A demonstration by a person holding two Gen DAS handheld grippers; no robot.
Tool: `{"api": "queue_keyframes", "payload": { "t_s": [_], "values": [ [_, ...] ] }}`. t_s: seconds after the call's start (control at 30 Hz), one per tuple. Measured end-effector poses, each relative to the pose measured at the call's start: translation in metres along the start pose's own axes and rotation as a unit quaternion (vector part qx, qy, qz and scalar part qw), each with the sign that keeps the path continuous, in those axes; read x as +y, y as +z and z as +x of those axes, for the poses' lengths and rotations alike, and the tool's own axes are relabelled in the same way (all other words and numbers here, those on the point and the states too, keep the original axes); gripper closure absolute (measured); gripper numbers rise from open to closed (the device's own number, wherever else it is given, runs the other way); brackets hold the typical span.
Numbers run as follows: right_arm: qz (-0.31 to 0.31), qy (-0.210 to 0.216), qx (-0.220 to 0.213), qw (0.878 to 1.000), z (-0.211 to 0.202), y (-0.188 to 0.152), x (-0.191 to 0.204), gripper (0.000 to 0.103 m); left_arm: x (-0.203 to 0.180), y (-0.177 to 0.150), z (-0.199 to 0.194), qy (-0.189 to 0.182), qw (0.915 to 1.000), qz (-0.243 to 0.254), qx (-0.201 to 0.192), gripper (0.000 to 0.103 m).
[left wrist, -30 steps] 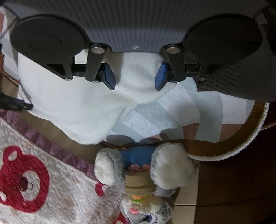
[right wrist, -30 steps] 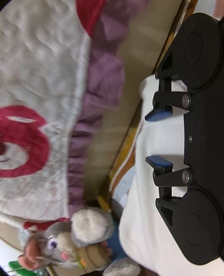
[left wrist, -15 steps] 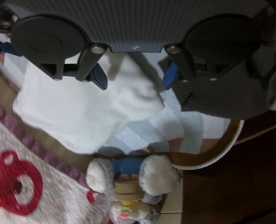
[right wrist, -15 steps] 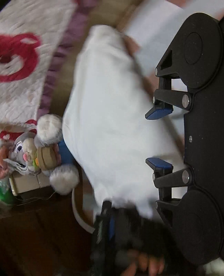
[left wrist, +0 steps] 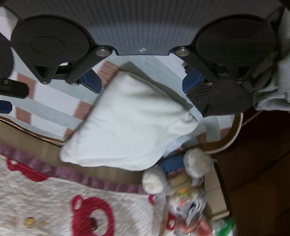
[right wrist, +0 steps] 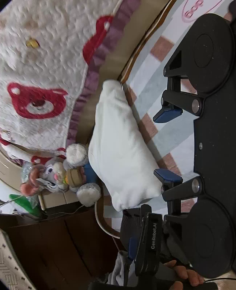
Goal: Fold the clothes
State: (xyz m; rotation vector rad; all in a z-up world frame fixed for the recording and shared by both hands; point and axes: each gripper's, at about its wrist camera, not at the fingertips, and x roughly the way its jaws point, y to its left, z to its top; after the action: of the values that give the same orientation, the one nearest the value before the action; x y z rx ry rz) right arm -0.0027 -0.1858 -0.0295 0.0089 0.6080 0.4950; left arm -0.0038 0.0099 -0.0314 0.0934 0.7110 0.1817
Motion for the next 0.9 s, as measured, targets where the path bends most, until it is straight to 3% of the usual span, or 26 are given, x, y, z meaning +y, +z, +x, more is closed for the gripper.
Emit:
{"api": "queue_keyframes", "payload": {
  "t_s": [0.2, 0.33, 0.57, 0.73, 0.9],
  "values": [
    [0.03, -0.015, -0.041, 0.999, -0.059, -0.023, -0.002, 0.027, -0.027, -0.017, -0.052, -0.01, 0.9999, 0.01, 0.003, 0.0],
    [0.052, -0.021, -0.058, 0.997, -0.082, -0.039, -0.004, 0.024, -0.038, -0.031, -0.07, -0.032, 0.9991, 0.012, 0.024, 0.0],
    [0.025, -0.056, -0.077, 0.995, -0.106, -0.061, 0.013, 0.02, -0.051, -0.052, -0.093, -0.017, 0.9995, -0.004, 0.026, 0.0],
    [-0.008, -0.06, -0.077, 0.995, -0.112, -0.066, 0.028, 0.017, -0.061, -0.062, -0.099, -0.004, 0.9998, 0.01, 0.016, 0.0],
    [0.004, -0.056, -0.08, 0.995, -0.116, -0.072, 0.03, 0.016, -0.065, -0.066, -0.098, 0.013, 0.9996, 0.02, 0.016, 0.0]
  ]
}}
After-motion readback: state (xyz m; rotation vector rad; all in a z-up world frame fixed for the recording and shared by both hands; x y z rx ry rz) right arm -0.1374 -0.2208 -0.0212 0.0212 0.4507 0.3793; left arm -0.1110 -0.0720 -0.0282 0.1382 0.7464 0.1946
